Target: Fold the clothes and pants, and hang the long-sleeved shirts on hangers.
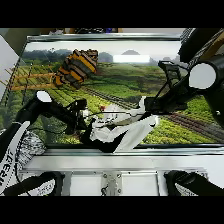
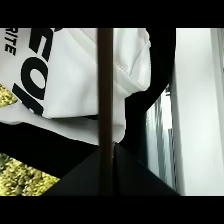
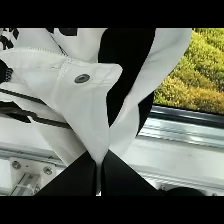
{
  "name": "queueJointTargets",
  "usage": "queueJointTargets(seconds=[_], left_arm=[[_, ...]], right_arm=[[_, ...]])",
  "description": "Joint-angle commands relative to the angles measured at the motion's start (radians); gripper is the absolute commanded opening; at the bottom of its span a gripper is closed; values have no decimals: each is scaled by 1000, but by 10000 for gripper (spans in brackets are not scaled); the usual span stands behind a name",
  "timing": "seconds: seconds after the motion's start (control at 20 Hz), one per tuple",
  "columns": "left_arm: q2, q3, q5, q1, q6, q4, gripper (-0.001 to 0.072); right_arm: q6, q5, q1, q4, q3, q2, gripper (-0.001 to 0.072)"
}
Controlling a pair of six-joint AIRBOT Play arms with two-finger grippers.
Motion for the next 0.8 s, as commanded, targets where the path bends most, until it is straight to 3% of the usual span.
queueJointTargets(seconds=[0.0,0.15,0.4,0.75], left_arm=[[-23,0,27,-50,3,2,16],[-22,21,38,-62,5,-5,17],[-22,46,39,-61,0,-5,16],[-22,46,38,-61,-1,-6,16]], right_arm=[[-4,0,2,21,48,0,14],[-3,-16,8,104,50,0,14],[1,-82,98,116,50,0,13],[15,-273,213,181,50,-34,14]])
